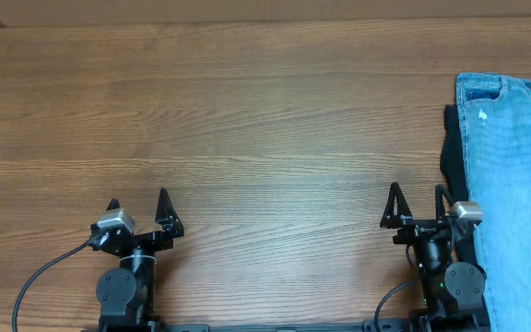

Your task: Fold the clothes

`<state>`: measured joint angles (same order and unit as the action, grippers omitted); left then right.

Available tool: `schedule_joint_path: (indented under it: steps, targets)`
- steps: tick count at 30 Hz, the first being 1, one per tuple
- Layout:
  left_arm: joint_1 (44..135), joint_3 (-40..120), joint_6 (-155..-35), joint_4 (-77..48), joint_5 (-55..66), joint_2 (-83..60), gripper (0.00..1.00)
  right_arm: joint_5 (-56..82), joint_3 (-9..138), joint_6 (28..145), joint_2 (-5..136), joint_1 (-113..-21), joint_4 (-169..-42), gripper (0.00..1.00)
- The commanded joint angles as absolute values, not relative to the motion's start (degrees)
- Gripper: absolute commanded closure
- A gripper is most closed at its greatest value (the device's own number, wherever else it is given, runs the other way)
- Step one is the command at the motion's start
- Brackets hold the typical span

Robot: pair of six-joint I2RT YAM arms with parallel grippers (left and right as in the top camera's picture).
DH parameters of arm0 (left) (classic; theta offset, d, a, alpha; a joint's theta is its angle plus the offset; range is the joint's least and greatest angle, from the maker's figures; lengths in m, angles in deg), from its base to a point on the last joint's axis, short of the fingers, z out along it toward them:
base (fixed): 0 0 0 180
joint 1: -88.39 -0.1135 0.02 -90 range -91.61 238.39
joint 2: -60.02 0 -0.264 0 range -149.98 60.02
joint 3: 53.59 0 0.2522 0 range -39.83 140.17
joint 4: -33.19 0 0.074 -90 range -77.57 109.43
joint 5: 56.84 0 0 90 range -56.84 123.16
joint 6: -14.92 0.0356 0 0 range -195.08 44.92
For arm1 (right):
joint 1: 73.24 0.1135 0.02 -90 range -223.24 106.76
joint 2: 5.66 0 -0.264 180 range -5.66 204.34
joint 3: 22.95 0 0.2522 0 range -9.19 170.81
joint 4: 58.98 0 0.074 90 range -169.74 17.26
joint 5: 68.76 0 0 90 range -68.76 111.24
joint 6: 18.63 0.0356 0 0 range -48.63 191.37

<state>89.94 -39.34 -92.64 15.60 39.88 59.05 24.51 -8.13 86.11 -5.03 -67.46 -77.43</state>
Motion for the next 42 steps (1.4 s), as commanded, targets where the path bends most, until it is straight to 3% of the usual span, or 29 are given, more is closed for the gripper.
schedule_joint_path:
  steps: [1, 42]
  targets:
    - [90.31, -39.56, -91.35, 15.79, 40.63, 59.40, 0.00, 25.03, -8.74, 85.79, -5.43, -67.24, -77.17, 0.00]
    - [90.31, -39.56, -91.35, 15.77, 40.63, 59.40, 0.00, 23.55, -8.33, 86.42, -5.43, -67.24, -76.60, 0.00]
